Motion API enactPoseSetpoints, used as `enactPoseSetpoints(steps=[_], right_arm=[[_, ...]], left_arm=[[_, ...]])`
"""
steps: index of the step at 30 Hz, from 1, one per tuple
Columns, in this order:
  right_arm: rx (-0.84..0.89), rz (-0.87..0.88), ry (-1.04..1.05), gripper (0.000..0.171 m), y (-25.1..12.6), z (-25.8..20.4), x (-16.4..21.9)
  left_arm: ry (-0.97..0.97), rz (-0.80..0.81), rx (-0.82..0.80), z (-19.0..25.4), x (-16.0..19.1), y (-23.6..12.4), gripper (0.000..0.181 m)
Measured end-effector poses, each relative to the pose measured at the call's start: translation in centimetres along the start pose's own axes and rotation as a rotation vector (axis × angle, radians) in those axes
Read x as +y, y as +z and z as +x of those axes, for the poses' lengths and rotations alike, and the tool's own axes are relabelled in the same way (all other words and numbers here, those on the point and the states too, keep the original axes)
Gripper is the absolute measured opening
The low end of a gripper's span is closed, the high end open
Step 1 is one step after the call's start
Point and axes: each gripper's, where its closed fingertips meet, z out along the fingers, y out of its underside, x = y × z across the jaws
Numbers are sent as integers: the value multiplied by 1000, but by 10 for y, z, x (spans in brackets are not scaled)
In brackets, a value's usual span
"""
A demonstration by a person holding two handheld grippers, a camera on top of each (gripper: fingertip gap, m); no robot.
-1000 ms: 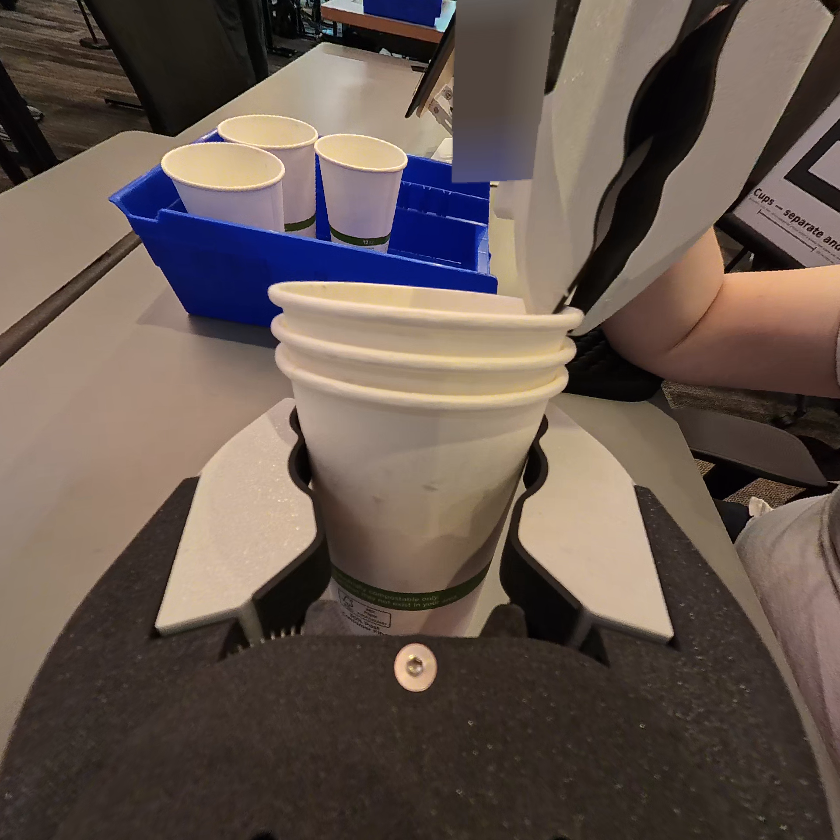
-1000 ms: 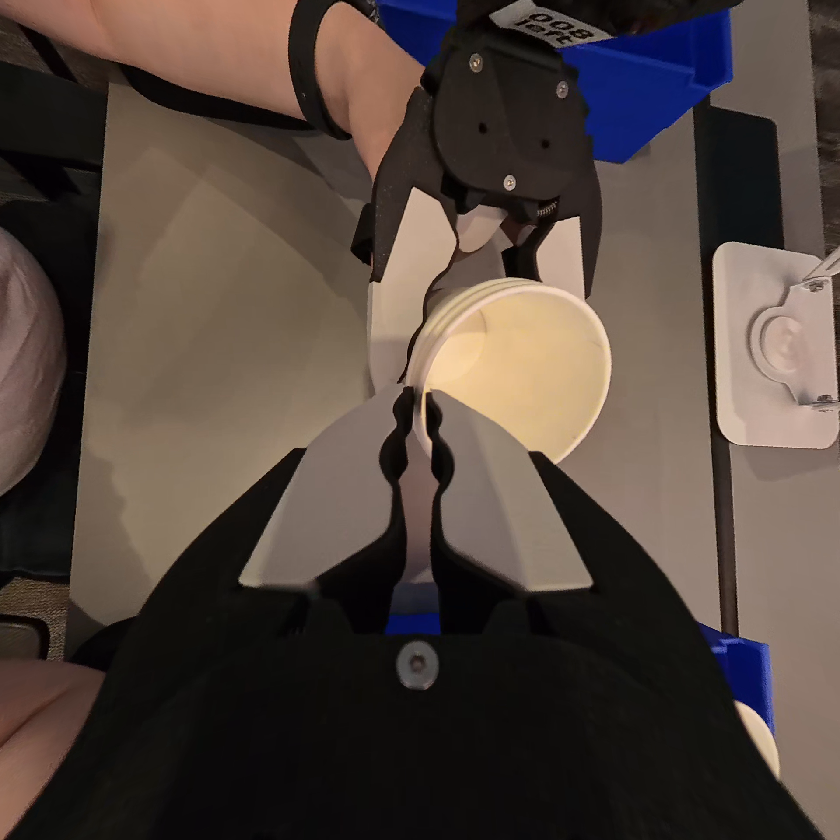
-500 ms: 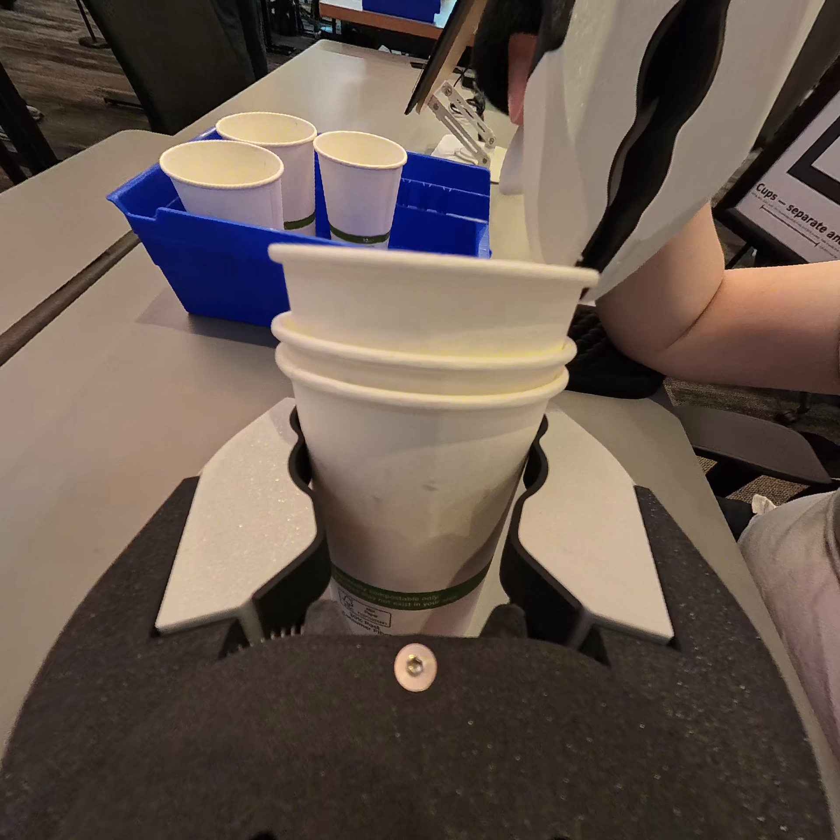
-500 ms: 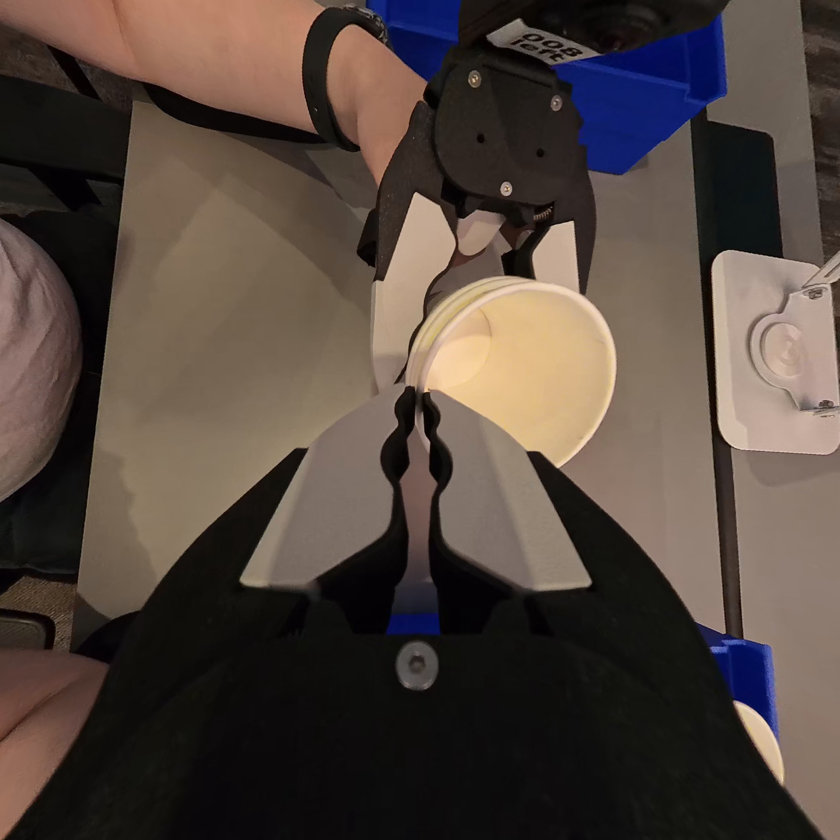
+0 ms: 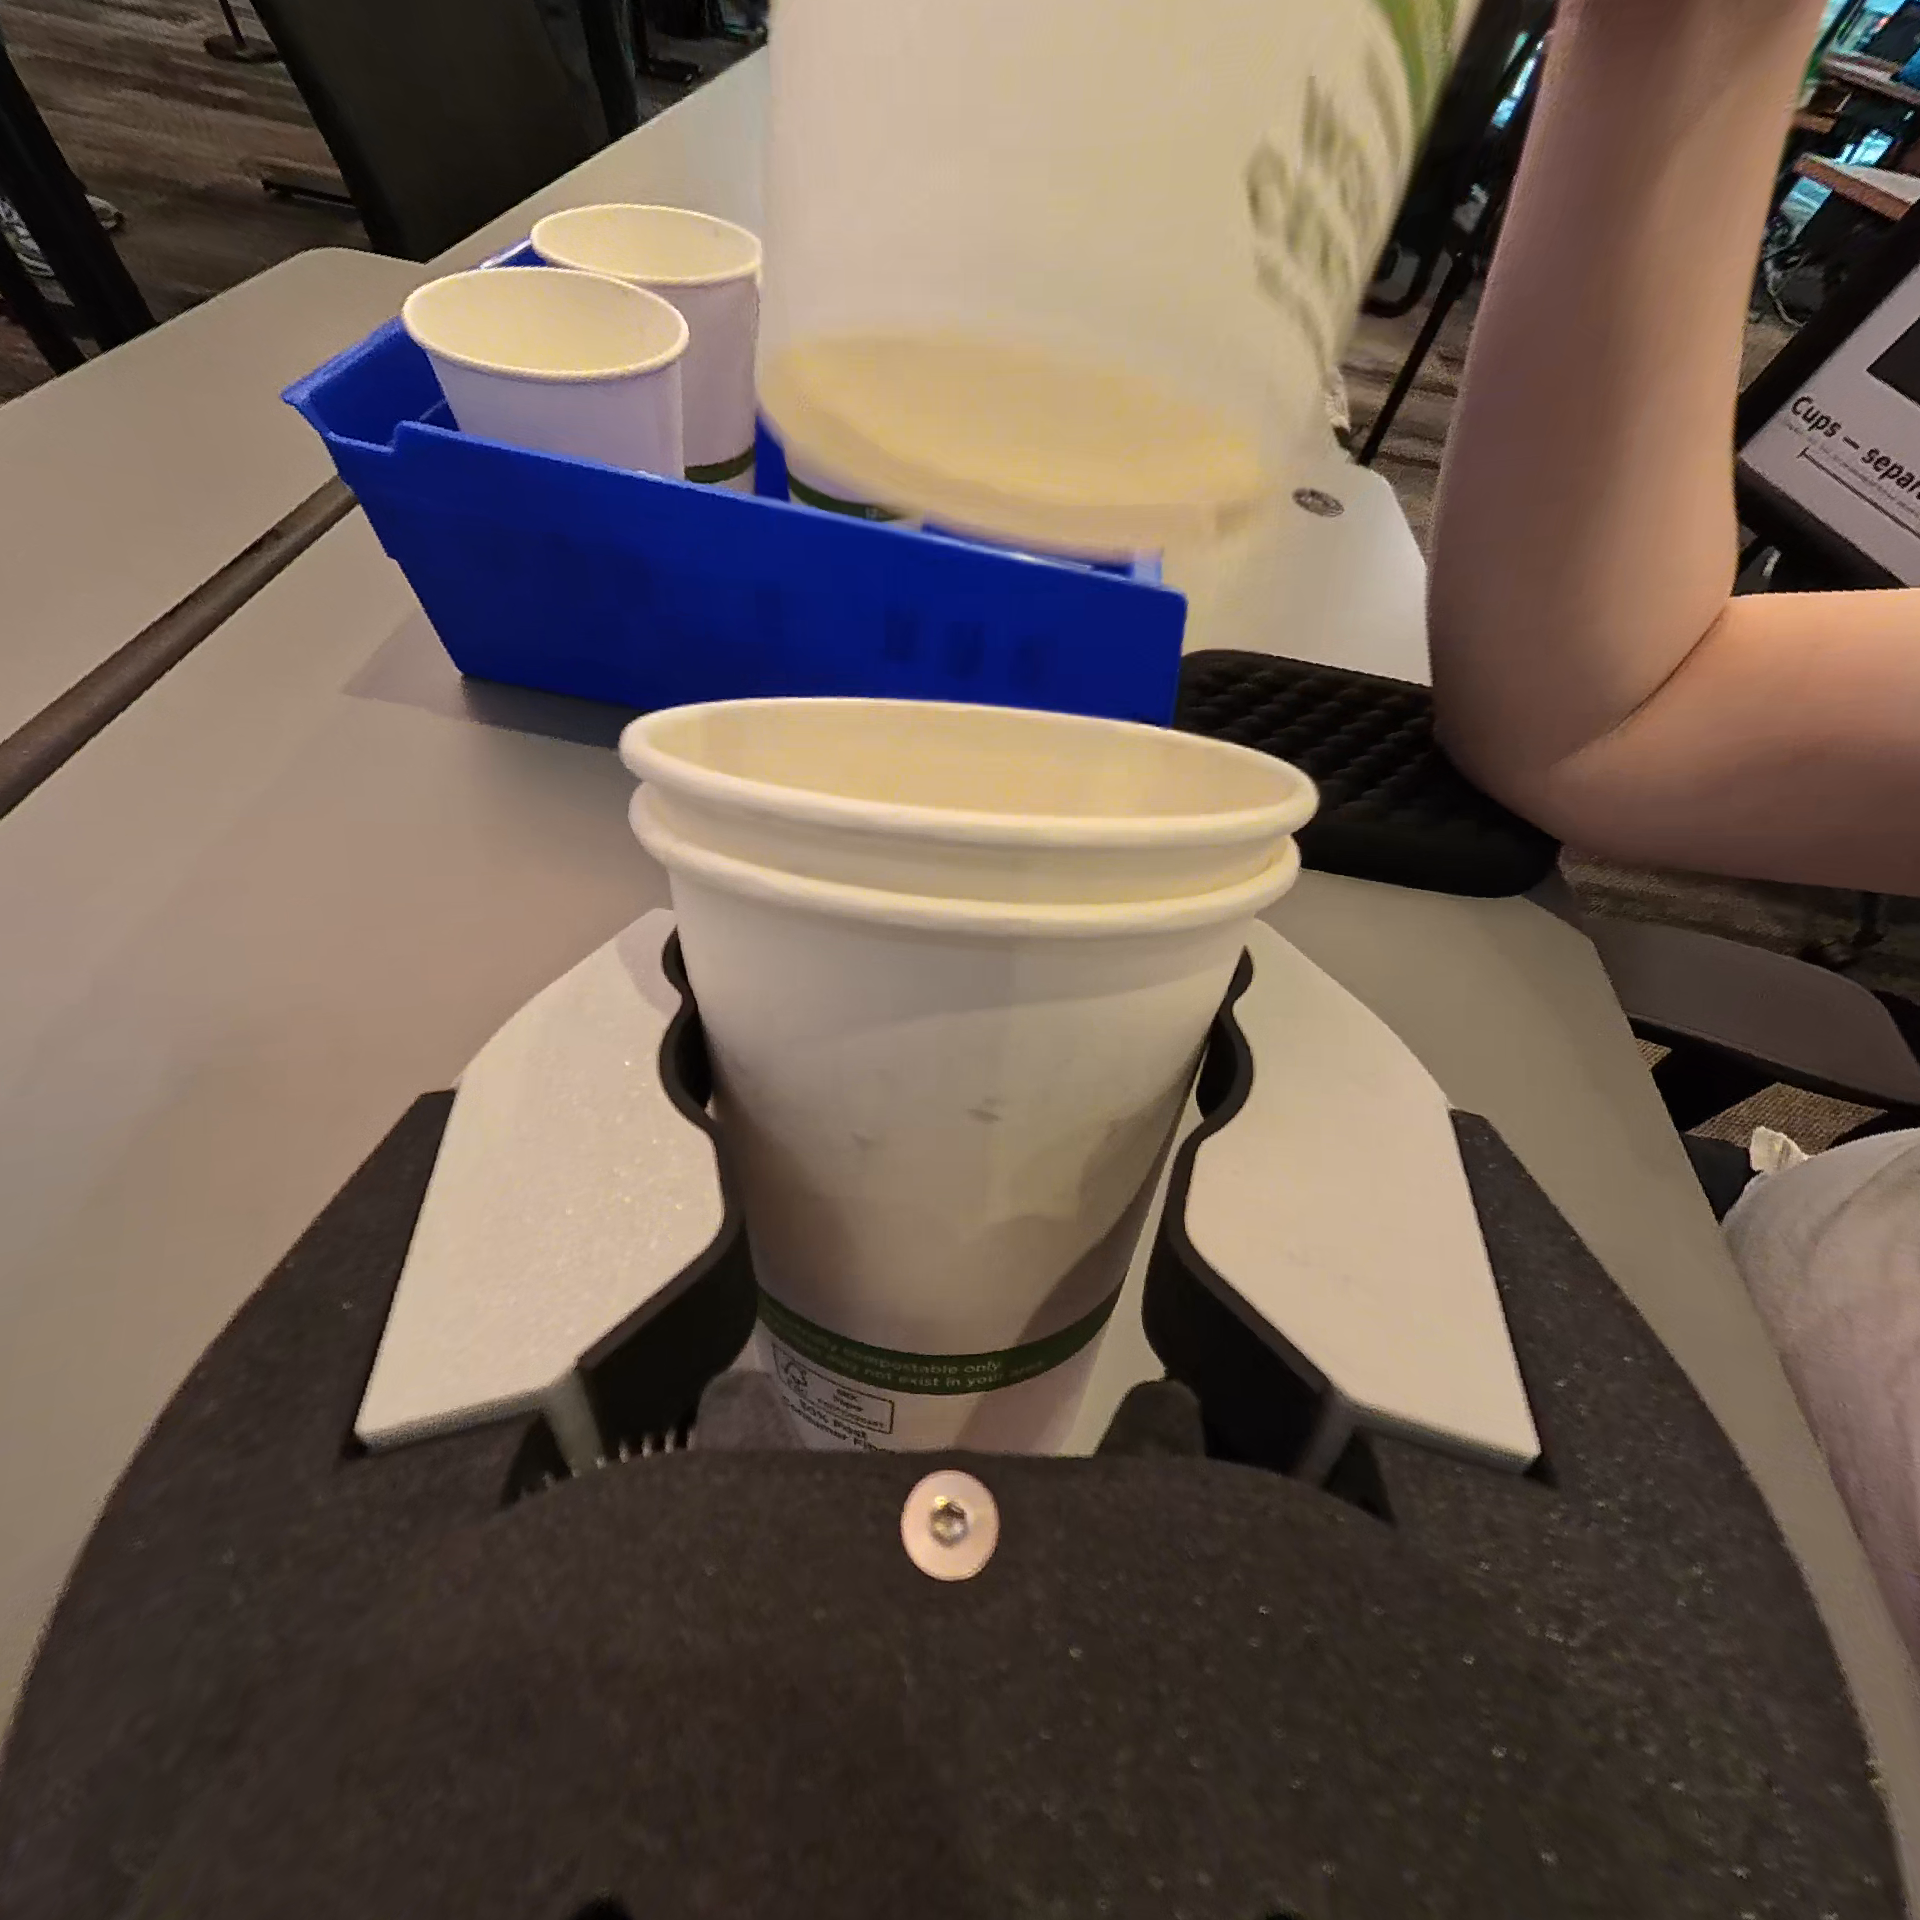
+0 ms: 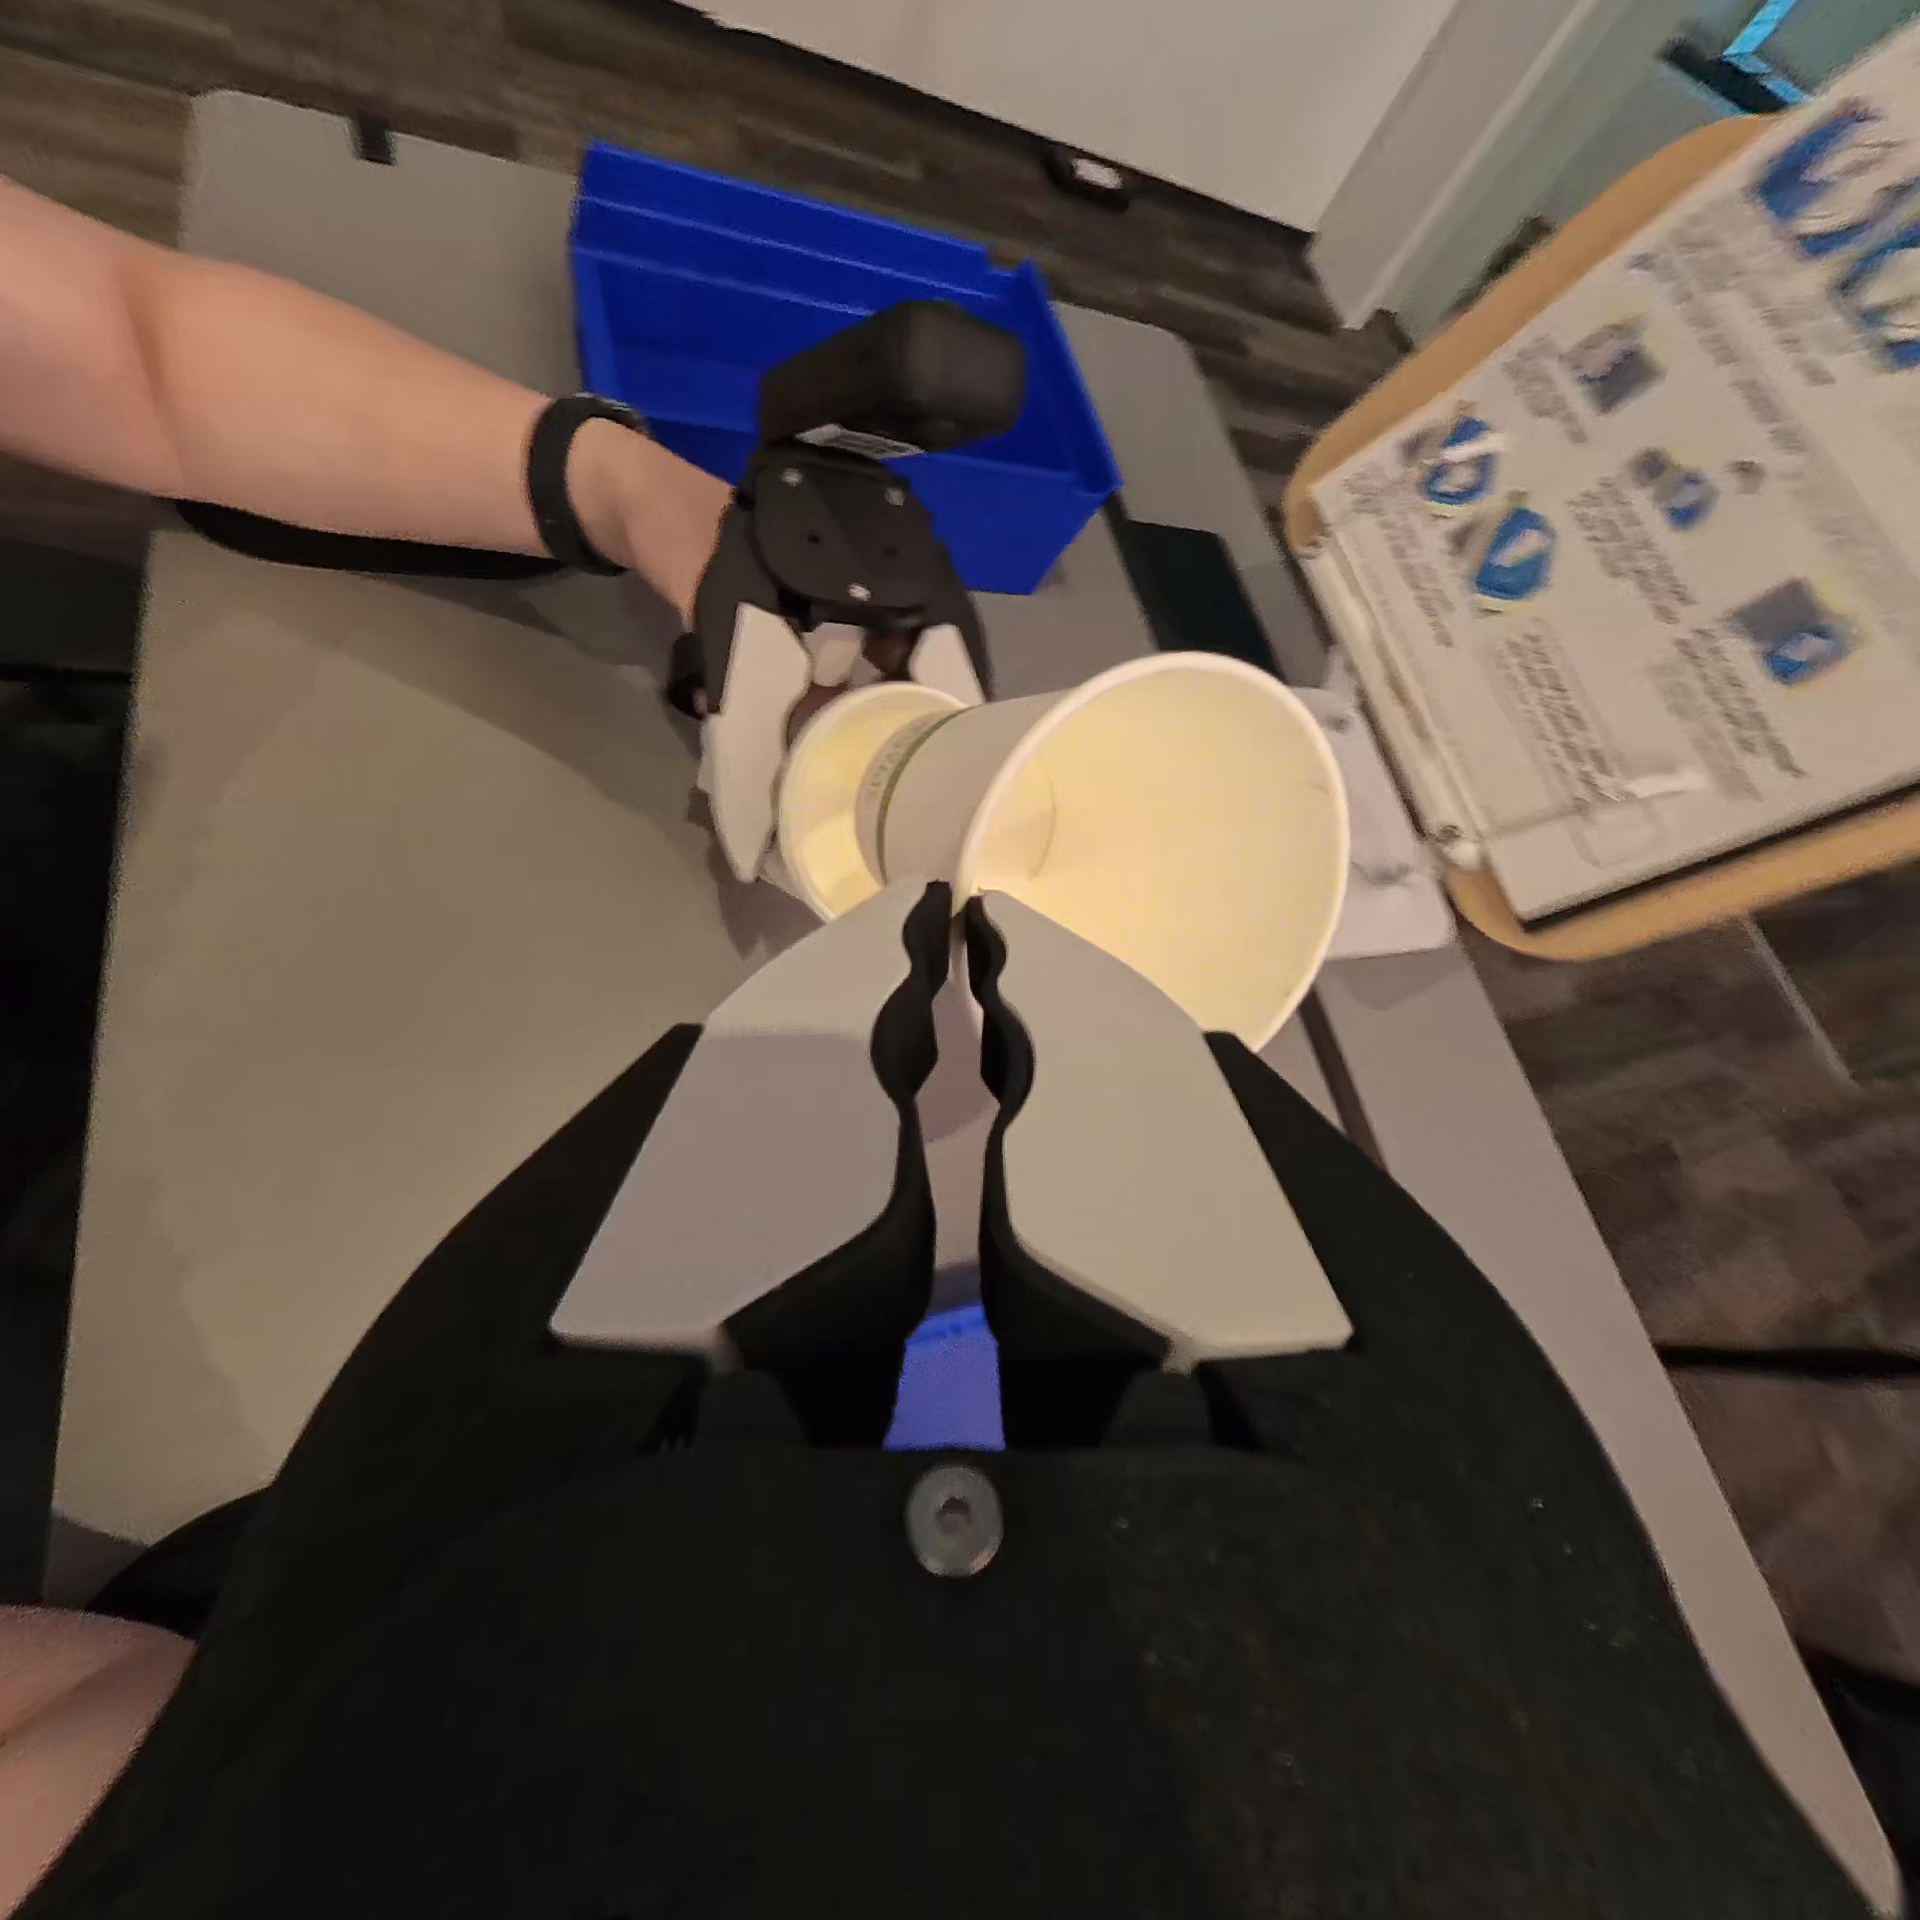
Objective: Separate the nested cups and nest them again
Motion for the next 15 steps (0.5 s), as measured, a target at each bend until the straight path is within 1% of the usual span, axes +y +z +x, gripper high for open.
enactPoseSetpoints(steps=[3, 7, 10, 12, 15], right_arm=[[164, -64, 55, 3, -29, 24, 21], [390, -237, 149, 3, -55, 58, 62], [405, -330, 190, 3, -52, 65, 84], [421, -437, 216, 3, -48, 69, 102], [350, -547, 239, 3, -34, 61, 121]], left_arm=[[-6, 3, -1, -1, 0, -1, 94], [-3, -5, 1, 0, 2, 1, 94], [0, -12, 6, 2, 3, 3, 94], [2, -16, 8, 2, 4, 4, 94], [3, -14, 9, 3, 3, 4, 94]])
